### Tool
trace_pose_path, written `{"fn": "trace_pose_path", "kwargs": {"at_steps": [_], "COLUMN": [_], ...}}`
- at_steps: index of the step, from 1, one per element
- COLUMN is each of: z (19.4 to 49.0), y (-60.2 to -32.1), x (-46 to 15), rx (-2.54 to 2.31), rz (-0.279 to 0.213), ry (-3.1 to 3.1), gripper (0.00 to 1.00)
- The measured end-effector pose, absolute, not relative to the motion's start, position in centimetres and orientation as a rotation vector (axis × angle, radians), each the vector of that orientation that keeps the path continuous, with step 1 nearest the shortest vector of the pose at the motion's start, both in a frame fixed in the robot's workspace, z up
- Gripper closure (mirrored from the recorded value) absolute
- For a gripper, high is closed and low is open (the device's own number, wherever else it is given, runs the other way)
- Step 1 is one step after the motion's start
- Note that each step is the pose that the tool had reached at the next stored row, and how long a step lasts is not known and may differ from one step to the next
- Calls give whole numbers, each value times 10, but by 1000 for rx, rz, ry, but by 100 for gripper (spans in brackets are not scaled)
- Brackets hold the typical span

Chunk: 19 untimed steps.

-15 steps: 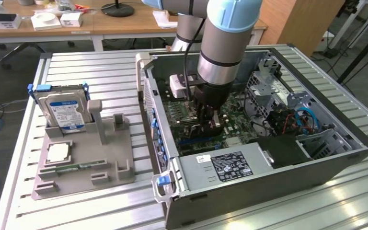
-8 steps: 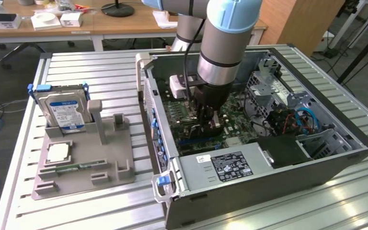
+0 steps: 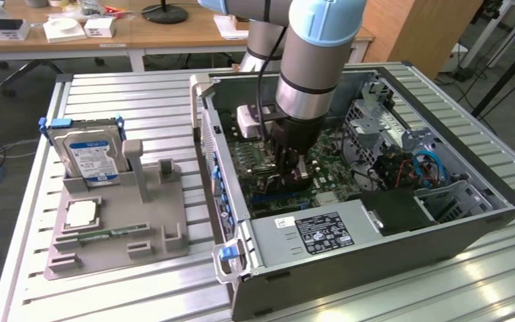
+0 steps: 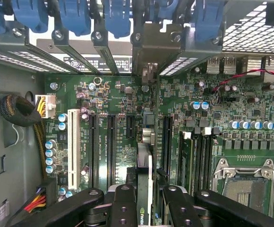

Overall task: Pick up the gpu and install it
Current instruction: 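Insert the gpu into the slot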

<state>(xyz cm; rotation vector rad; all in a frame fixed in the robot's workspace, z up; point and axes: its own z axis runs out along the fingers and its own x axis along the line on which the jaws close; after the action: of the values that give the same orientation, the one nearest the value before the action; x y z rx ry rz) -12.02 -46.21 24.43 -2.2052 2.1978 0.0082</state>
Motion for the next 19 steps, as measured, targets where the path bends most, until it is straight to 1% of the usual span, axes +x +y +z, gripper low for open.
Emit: {"fn": "trace_pose_path", "kwargs": {"at_steps": [19], "z": [243], "y": [-462], "x": [-121], "rx": [-2205], "rz": [8], "ry": [2198], "gripper": [74]}}
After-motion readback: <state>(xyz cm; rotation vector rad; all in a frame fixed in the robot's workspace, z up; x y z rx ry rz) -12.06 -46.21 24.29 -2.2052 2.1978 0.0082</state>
